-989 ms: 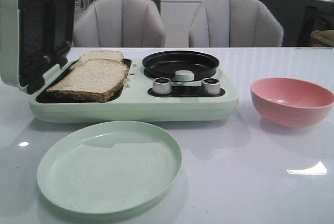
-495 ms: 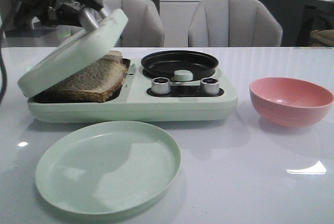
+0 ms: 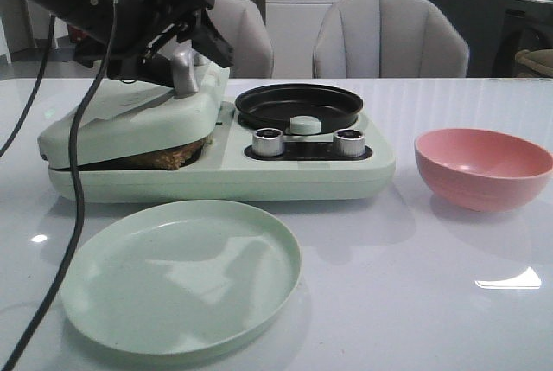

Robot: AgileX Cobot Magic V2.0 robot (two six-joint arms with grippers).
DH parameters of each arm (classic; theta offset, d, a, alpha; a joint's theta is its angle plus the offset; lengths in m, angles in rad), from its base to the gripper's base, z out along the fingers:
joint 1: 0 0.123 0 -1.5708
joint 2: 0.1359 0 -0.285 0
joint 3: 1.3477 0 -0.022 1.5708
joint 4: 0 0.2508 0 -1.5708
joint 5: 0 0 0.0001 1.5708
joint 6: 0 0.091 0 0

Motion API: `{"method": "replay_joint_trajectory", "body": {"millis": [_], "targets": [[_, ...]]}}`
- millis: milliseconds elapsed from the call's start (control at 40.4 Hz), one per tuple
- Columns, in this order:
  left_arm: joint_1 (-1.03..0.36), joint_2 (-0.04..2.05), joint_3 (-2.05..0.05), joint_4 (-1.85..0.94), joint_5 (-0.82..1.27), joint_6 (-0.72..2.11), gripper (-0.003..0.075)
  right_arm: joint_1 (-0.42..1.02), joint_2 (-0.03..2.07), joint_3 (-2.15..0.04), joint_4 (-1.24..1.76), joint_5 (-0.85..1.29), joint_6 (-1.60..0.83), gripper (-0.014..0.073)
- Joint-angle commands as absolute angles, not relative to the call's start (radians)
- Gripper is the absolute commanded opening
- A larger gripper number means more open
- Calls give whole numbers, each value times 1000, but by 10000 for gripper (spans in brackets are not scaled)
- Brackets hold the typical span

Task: Make breakfast with bread and shrimp
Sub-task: 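Swing the press lid down over the bread with the left gripper, then release the lid handle and raise the left gripper away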

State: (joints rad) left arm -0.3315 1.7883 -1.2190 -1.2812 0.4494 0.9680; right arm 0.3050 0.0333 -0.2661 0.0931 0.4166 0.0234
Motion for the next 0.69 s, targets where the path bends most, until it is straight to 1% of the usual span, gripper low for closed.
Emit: {"method": "replay_joint_trajectory", "body": {"millis": [0,99,223,297,396,519,668], "targets": [[-343,1732,-1242,-1297,479,970,578,301,54,-292,88,325,17,459],[-343,1728,-1248,-1280,507,970,578,301,54,-292,88,325,17,459],[-343,1698,-1263,-1174,520,931,576,301,54,-292,88,325,17,459],[-343,1661,-1272,-1025,514,856,576,301,54,-292,88,325,17,459],[-343,1602,-1289,-744,523,674,576,301,54,-292,88,325,17,459],[-343,1515,-1300,-467,559,483,575,301,54,-292,88,325,17,459],[-343,1397,-1300,-281,638,347,574,301,54,-292,88,325,17,459]]}}
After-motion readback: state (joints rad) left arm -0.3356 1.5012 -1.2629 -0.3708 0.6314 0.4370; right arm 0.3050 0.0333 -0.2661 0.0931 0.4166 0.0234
